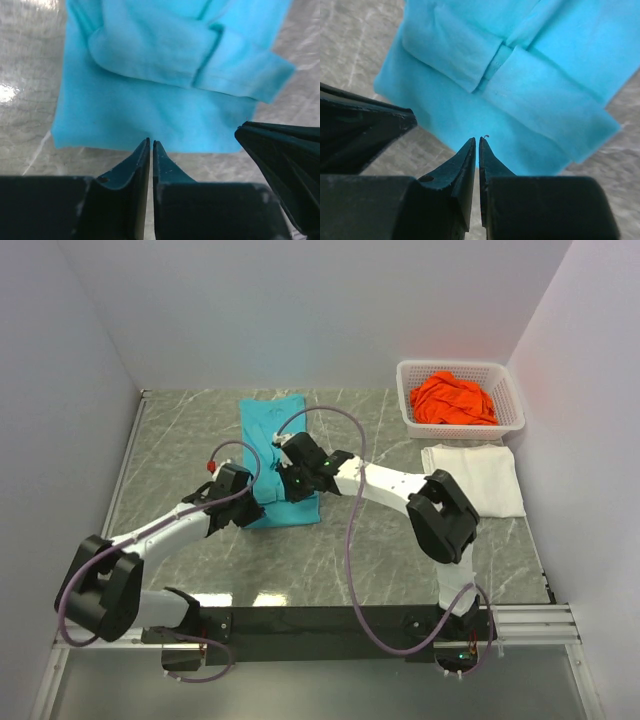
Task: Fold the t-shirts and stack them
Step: Fold the tshirt
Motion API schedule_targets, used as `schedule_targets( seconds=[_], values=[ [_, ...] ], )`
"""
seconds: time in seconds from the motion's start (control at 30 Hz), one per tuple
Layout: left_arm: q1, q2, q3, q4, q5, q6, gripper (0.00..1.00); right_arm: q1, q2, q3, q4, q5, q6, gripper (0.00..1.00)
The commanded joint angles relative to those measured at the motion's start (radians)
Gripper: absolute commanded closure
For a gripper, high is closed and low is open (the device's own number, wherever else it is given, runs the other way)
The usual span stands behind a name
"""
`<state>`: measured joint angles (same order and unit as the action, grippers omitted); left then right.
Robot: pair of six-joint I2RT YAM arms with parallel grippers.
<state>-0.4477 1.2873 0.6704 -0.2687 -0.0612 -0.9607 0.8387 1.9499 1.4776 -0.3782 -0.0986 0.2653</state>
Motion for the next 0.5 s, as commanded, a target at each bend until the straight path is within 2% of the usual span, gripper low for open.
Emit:
schedule_targets(
  seconds=[0.0,0.3,0.47],
  values=[
    [-0.008,0.046,-0.020,0.106,0.003,-0.030,0.89,0.002,0.056,0.001,0.061,-0.026,0.029,0.87],
    [-0.009,0.145,-0.074,0.143,0.027,-0.072,0.94,0.000,0.171,0.050,0.067,-0.035,0.041,0.87],
    [-0.009,0.161,-0.106,0.148,0.038,-0.066,0.96,-0.044,0.205,0.087,0.073,0.023,0.077,0.86]
  ],
)
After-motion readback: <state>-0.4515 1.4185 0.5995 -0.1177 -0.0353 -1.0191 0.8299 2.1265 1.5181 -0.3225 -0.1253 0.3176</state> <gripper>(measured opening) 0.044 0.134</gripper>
